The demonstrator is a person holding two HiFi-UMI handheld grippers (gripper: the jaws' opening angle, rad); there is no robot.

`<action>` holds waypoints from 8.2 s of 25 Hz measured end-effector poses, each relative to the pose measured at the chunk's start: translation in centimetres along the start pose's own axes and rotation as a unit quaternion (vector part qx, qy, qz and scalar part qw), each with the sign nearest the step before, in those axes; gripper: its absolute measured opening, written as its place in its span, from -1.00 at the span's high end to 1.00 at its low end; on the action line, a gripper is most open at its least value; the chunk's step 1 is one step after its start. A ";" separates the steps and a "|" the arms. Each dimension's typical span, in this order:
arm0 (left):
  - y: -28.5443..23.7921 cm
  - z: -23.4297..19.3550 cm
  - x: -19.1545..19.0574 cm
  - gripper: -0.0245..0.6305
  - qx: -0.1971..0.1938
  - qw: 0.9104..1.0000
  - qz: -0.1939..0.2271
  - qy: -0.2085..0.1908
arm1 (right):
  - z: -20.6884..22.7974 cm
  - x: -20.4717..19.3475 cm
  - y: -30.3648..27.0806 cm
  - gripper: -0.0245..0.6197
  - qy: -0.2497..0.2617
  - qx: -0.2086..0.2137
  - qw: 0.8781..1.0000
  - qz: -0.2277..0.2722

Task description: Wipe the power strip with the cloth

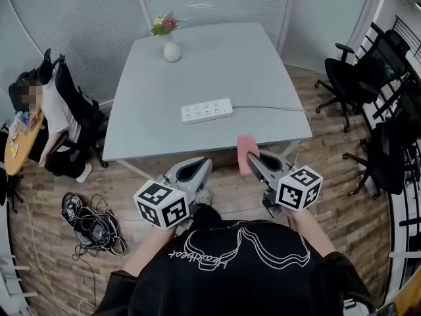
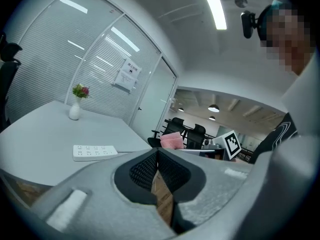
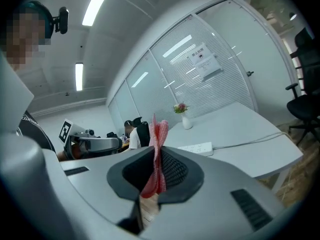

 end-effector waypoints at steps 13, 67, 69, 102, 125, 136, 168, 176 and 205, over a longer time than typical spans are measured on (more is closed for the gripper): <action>-4.8 -17.2 4.7 0.88 0.017 0.998 -0.047 0.046 | 5.4 4.1 -16.8 0.82 -0.028 0.000 0.999 -0.043; -10.0 -42.2 -1.8 0.88 0.026 0.975 -0.143 0.168 | 11.5 -5.1 -44.1 0.81 -0.038 -0.086 0.953 -0.287; -10.1 -42.3 -1.8 0.88 0.025 0.975 -0.143 0.169 | 11.5 -5.1 -44.1 0.81 -0.033 -0.092 0.952 -0.291; -12.0 -42.0 -2.3 0.88 0.000 0.974 -0.157 0.164 | 14.8 -4.4 -40.8 0.77 -0.003 -0.145 0.948 -0.284; -13.4 -41.4 -2.0 0.88 -0.018 0.975 -0.171 0.142 | 20.3 -3.0 -35.1 0.76 0.017 -0.245 0.933 -0.262; -13.4 -41.0 -1.8 0.88 -0.028 0.974 -0.169 0.146 | 22.7 -2.4 -31.9 0.77 0.012 -0.294 0.919 -0.262; -11.8 -42.0 -1.1 0.88 0.000 0.977 -0.152 0.148 | 17.7 1.5 -36.1 0.79 0.012 -0.181 0.965 -0.190; -10.9 -42.2 -0.7 0.88 0.009 0.978 -0.149 0.146 | 13.6 -0.3 -40.3 0.79 0.025 -0.110 0.970 -0.214; -9.7 -43.5 -2.3 0.88 0.028 0.974 -0.149 0.167 | 11.0 -5.2 -44.2 0.79 0.044 -0.074 0.955 -0.285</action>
Point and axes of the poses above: the fingertips, and each gripper's own axes: y backward along the fingers, z to its right, x out of its top, the point moved 6 cm from there along y, backward along the fingers, and after that the axes turned 2 degrees about -x, right-handed, at the moved point
